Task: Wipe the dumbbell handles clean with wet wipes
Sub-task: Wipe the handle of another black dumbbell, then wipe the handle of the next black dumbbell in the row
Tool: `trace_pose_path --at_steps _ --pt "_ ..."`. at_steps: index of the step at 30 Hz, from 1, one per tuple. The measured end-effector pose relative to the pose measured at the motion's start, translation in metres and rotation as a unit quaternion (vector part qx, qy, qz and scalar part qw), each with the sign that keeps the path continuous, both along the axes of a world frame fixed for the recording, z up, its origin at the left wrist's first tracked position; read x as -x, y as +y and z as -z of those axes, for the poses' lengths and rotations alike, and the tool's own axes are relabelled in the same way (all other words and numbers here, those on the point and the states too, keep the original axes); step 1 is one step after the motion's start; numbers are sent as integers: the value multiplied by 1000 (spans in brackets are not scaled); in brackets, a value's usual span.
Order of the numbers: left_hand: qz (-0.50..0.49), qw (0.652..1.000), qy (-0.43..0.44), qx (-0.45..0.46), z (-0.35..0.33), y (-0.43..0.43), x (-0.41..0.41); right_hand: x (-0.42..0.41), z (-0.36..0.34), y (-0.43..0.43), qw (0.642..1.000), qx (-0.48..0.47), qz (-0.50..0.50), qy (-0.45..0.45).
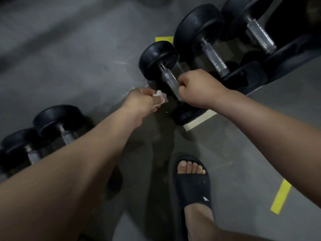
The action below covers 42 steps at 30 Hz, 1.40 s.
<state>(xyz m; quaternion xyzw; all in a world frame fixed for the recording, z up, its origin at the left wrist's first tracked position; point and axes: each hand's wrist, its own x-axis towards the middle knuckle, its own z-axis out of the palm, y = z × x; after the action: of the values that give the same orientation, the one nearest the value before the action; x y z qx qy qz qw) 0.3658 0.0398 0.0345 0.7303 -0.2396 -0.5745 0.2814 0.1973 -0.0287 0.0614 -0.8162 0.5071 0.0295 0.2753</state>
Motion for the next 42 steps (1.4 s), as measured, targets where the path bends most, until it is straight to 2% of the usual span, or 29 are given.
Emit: trace_pose_path --at_steps 4,6,8,10,12,14,16,19,25,28,30,37,42 --pt "7 1000 -4 17 -45 40 -51 -38 -24 23 994 -55 18 -93" --pt "-7 1000 6 28 -61 63 -79 -67 -31 40 977 -123 45 -166" --pt "-44 998 12 52 -80 85 -104 -100 -39 64 922 -263 86 -270" --pt "-73 994 3 82 -98 108 -130 -133 -49 89 858 -376 111 -333" --pt "-65 994 -30 86 -117 133 -153 -160 -59 109 825 -433 103 -347" --pt "-22 993 -99 62 -136 155 -173 -182 -71 125 809 -467 73 -351" --pt "5 990 -129 49 -154 174 -189 -200 -81 137 806 -478 48 -346" --pt "-15 992 -110 61 -174 196 -204 -222 -95 153 798 -501 25 -333" --pt "-64 984 -149 77 -189 225 -234 -269 -129 168 783 -541 8 -307" --pt "-65 982 -159 81 -185 229 -248 -294 -138 173 798 -533 -22 -279" --pt "-85 984 -126 91 -177 231 -256 -304 -134 173 809 -523 -12 -269" --pt "-174 973 98 115 -117 233 -268 -294 -91 157 854 -470 59 -215" --pt "-159 974 95 131 -70 238 -262 -295 -64 158 860 -462 63 -205"
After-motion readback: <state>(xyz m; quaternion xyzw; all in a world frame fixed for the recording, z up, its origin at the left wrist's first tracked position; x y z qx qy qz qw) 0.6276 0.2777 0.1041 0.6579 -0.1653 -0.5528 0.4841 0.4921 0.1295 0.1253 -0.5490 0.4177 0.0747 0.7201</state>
